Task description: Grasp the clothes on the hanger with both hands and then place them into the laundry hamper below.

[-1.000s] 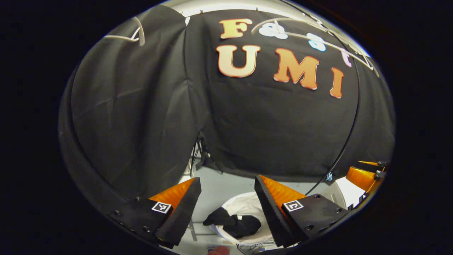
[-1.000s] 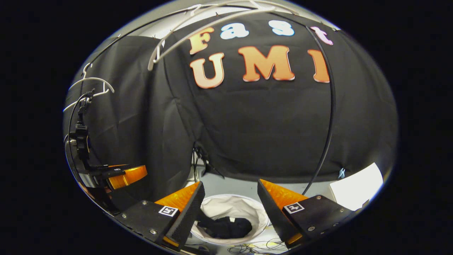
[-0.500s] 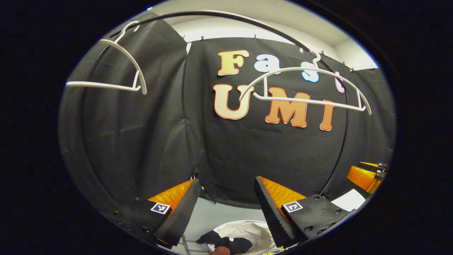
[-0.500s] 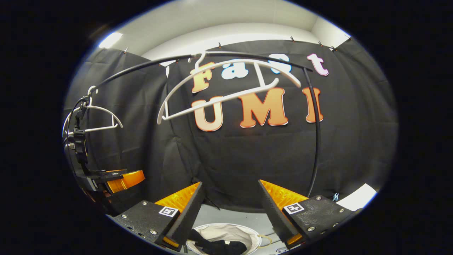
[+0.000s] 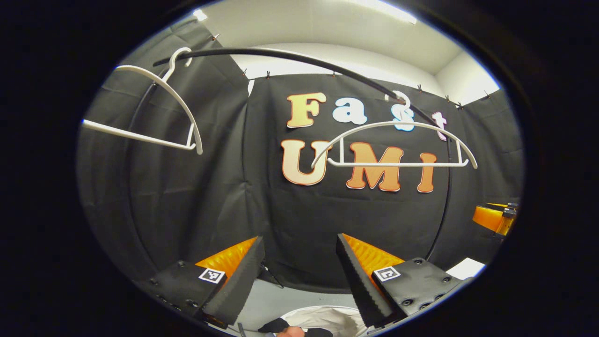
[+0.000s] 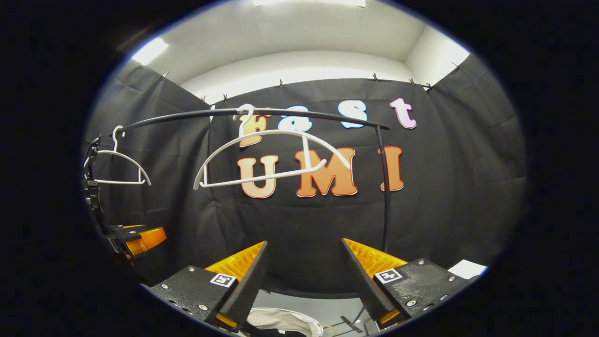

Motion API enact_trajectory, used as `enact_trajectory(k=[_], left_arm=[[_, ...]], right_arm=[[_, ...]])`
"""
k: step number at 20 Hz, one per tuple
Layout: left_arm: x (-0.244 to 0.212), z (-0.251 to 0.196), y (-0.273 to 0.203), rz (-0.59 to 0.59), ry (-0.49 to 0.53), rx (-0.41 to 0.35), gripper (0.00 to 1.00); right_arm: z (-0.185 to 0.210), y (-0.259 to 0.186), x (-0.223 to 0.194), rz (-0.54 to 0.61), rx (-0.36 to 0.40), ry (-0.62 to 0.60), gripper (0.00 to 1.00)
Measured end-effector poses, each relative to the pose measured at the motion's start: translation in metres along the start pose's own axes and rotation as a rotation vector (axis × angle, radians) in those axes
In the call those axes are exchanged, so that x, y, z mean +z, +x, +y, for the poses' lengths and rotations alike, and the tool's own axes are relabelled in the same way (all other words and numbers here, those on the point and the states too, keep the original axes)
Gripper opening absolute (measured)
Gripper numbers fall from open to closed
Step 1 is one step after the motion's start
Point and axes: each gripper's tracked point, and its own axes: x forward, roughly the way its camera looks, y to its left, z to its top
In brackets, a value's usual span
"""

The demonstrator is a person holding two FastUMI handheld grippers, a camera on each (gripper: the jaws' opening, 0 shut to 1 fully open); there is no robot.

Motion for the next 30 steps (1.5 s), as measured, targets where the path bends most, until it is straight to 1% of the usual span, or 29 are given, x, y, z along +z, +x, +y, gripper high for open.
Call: enact_trajectory(k=[4, 8, 9, 17, 22, 23, 30], left_arm=[[0.016, -0.003, -0.010, -0.027, -0.030, -0.008, 0.99], [0.029, 0.002, -0.010, -0.054, -0.056, -0.003, 0.99], [0.029, 0.002, -0.009, -0.063, -0.057, 0.002, 0.99], [0.031, 0.014, -0.013, -0.071, -0.045, 0.035, 0.99], [0.033, 0.015, -0.011, -0.082, -0.036, 0.033, 0.99], [0.033, 0.015, -0.011, -0.085, -0.036, 0.031, 0.99], [0.033, 0.014, -0.011, -0.079, -0.038, 0.019, 0.99]], right_arm=[[-0.010, -0.012, 0.012, -0.017, -0.019, 0.012, 0.92], [-0.006, -0.017, 0.022, -0.039, -0.021, 0.006, 0.92], [-0.006, -0.016, 0.024, -0.042, -0.022, 0.006, 1.00], [0.003, -0.021, 0.018, -0.039, -0.023, 0.014, 1.00], [0.006, -0.018, 0.014, -0.031, -0.019, 0.016, 1.00], [0.007, -0.017, 0.013, -0.029, -0.017, 0.016, 0.92], [0.006, -0.015, 0.011, -0.021, -0.022, 0.011, 0.92]])
